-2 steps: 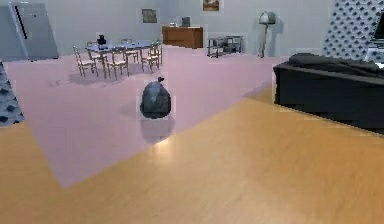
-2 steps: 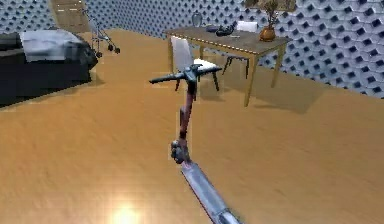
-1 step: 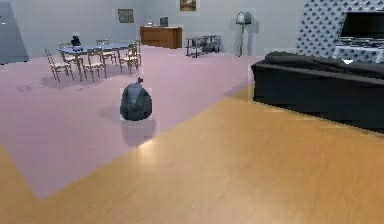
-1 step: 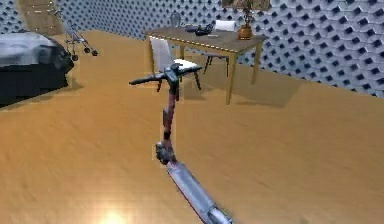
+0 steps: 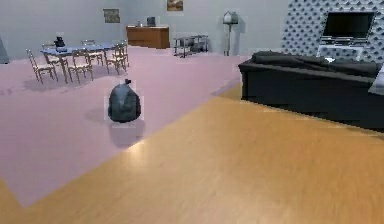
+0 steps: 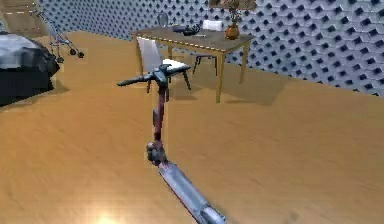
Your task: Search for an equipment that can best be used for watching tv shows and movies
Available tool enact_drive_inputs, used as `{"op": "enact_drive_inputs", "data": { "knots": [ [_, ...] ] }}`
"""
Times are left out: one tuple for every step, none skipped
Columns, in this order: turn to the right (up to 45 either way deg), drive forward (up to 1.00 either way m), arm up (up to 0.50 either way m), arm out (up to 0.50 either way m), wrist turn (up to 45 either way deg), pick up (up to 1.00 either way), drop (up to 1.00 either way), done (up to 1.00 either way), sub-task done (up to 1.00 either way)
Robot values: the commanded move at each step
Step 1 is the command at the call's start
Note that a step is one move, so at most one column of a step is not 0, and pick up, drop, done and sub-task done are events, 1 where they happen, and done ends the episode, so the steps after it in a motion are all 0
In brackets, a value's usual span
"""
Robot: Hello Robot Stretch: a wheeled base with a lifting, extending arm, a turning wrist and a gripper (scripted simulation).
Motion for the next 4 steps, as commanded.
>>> {"op": "enact_drive_inputs", "data": {
  "knots": [
    [0.0,1.00,0.00,0.00,0.0,0.00,0.00,0.00,0.00],
    [0.0,1.00,0.00,0.00,0.0,0.00,0.00,0.00,0.00],
    [0.0,1.00,0.00,0.00,0.0,0.00,0.00,0.00,0.00],
    [0.0,0.45,0.00,0.00,0.0,0.00,0.00,0.00,0.00]
  ]
}}
